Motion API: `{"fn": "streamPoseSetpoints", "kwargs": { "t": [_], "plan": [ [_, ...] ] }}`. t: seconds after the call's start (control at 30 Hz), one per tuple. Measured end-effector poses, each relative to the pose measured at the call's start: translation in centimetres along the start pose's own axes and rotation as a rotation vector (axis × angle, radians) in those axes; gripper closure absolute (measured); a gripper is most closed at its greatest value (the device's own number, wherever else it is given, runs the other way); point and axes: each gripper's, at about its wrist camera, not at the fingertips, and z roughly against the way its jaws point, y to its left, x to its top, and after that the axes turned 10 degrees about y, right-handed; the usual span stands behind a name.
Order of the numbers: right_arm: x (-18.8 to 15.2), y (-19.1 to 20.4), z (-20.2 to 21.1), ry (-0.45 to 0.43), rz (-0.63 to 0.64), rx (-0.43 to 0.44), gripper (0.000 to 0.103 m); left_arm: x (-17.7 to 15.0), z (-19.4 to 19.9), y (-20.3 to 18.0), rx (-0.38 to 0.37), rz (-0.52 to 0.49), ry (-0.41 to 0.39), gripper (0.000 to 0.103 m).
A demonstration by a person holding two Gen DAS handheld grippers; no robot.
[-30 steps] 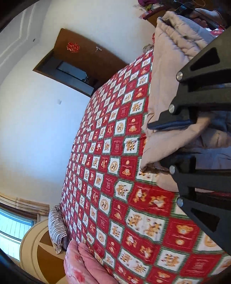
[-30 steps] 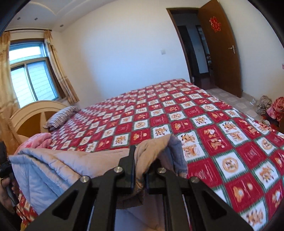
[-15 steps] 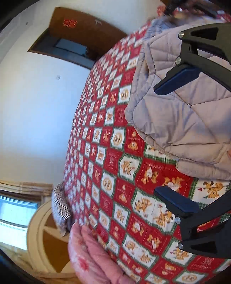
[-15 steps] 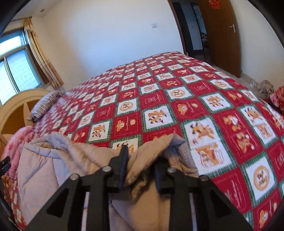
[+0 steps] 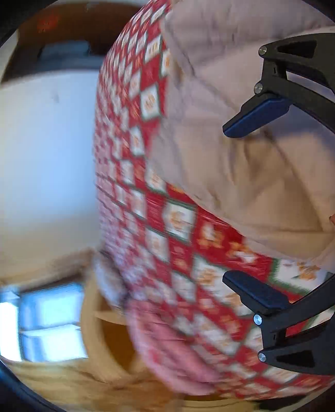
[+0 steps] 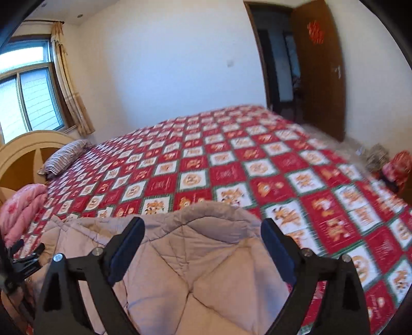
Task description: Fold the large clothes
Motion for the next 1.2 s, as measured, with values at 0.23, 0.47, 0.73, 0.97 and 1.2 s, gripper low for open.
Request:
{"fn": "streamPoseSetpoints", "kwargs": {
  "t": [0.23,0.47,0.73,0.97,1.2],
  "plan": [
    [-6.7,7.5,-1.1,0.154,0.229,0.161,0.009,0.9,-2.8,2.4,-0.020,0.179,0.106,0.001],
    [-6.3,9.7,-8.1,0.183,0.321,-0.062,0.009,2.1,2.0,1.6,-0.072,0.134,-0.032,0.001],
    [-5.9,8.4,-11.5,0.212,0.250,-0.080,0.002,0.9,-2.9,-1.4,-0.051,0.038,0.070,0.001],
    [-5.9,7.2,-12.6,0.232,0.192,-0.026,0.000,0.3,-4.7,-1.2,-0.084,0.082,0.093,0.001],
    [-6.2,7.2,-13.3,0.260,0.193,-0.033,0.000,0.1,-5.8,-0.7,-0.140,0.112,0.128,0.001]
  ]
}}
